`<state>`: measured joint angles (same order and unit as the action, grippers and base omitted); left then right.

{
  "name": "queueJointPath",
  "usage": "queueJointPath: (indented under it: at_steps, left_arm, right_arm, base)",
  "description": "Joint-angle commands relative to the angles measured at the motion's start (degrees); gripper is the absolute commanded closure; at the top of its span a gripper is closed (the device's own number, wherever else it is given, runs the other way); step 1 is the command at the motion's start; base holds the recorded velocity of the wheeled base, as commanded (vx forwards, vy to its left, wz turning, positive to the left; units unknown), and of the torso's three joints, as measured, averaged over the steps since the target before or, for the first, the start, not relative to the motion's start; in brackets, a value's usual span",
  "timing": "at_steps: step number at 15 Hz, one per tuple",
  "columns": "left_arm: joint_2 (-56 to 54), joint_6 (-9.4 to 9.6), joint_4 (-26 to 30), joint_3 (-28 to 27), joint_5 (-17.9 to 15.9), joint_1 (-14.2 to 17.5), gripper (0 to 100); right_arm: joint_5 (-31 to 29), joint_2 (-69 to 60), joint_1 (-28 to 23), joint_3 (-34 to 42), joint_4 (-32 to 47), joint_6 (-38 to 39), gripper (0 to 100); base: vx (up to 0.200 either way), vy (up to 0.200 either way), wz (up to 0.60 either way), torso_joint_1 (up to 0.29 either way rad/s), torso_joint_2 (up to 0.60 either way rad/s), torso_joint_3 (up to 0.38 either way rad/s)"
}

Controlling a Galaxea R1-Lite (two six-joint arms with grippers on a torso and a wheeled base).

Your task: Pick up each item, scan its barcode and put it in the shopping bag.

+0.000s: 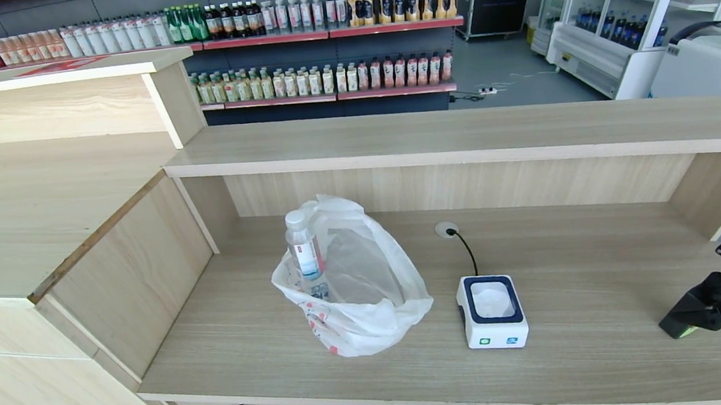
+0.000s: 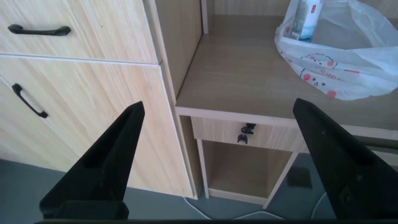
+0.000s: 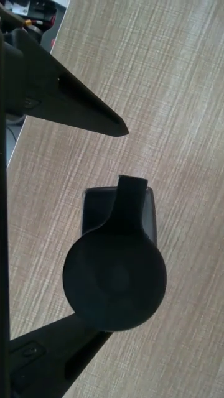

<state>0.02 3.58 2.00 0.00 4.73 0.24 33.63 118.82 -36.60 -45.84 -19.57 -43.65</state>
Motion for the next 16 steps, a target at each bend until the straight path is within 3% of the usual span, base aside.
queueJointPath:
  at_steps: [1,16]
  left_arm:
    - [-0.02,0.02,0.02,0.0,0.02,0.02,0]
    - [-0.02,0.02,0.02,0.0,0.02,0.02,0]
  right_arm:
    - [0.12,0.53,0.56,-0.13,-0.03,-0.03,0]
    - [1.43,6.25,4.78,-1.98,-6.71,-0.03,0]
  base:
    - [0.0,0.0,0.0,0.0,0.0,0.0]
    - [0.0,0.0,0.0,0.0,0.0,0.0]
